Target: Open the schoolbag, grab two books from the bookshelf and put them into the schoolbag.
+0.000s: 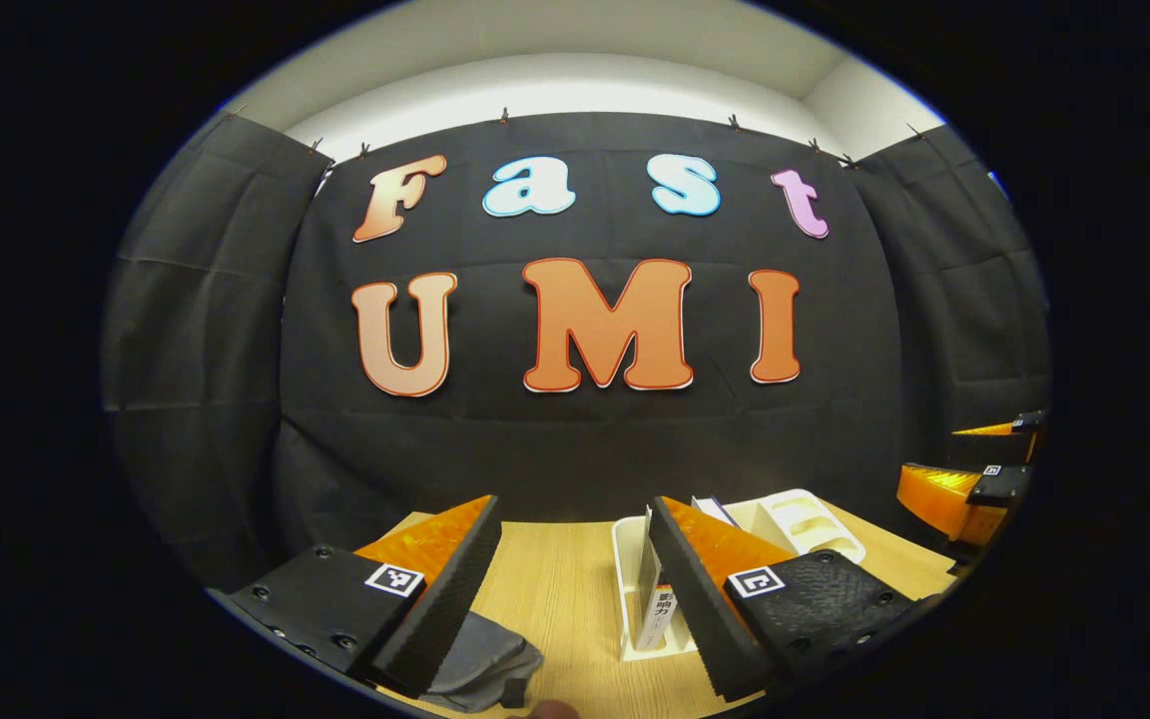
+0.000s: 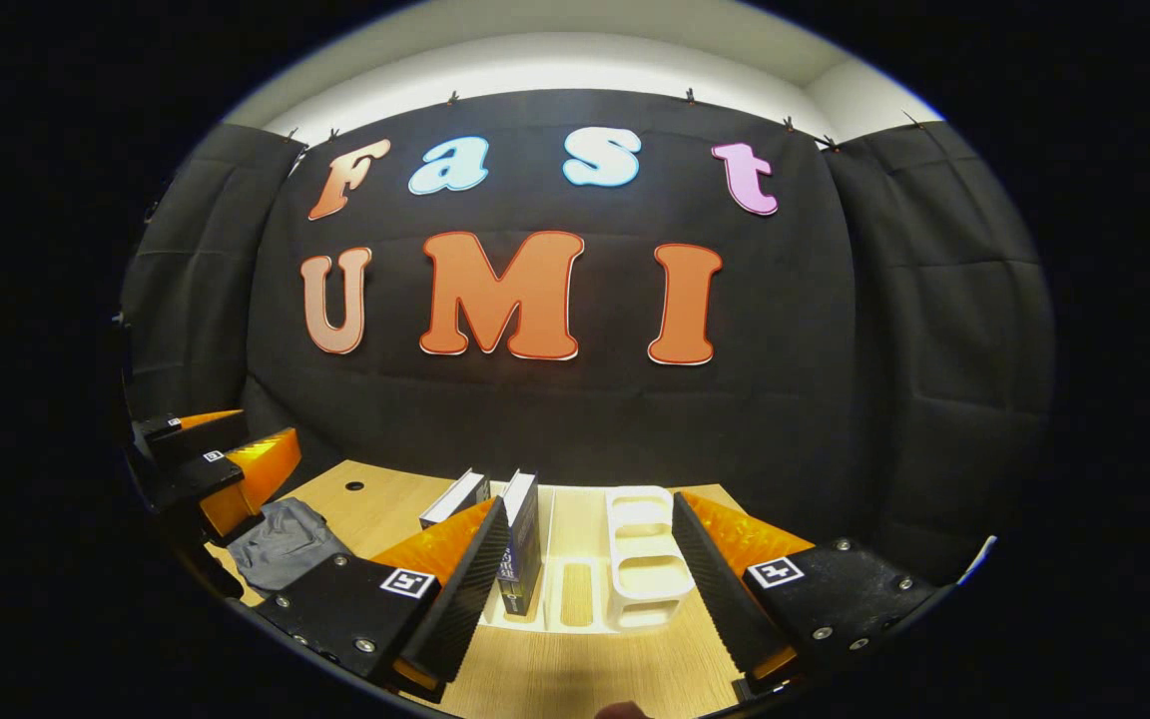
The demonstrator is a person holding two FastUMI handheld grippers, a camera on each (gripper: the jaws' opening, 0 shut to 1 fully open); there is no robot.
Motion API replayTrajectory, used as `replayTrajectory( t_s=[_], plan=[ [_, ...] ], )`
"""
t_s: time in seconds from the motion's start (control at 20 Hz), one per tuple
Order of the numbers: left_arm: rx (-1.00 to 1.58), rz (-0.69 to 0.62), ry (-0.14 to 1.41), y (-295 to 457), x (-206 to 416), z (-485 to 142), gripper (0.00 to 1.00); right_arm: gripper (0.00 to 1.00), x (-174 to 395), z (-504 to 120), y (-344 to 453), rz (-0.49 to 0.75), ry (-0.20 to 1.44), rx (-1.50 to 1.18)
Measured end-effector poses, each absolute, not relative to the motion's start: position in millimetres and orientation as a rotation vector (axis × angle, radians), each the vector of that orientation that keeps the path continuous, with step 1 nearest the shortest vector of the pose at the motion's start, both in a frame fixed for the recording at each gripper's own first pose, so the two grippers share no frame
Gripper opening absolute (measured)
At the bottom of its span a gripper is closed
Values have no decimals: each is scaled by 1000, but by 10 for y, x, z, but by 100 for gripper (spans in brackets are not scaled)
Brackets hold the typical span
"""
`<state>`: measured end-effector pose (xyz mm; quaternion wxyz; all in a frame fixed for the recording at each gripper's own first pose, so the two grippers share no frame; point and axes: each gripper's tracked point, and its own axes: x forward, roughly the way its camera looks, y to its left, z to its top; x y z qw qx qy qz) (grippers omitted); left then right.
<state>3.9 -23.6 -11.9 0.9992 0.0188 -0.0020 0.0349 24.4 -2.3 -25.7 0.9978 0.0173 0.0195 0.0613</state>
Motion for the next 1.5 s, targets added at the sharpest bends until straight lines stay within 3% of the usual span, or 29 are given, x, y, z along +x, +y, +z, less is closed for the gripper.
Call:
replayTrajectory(
  t_s=[0.3,0.65,0.85,1.15,1.5],
  plan=[
    [116,89,21,-92,70,-346,95,97,267,-336,-30,132,58,19],
    [410,177,191,400,-52,-1304,94,97,310,-436,-178,131,71,18],
    [609,214,308,665,-98,-1938,100,98,367,-490,-339,121,79,26],
    [829,207,467,828,-209,-2735,96,98,385,-637,-585,99,103,25],
    [1003,313,513,1124,-137,-2972,91,98,335,-727,-748,96,120,52]
  ],
)
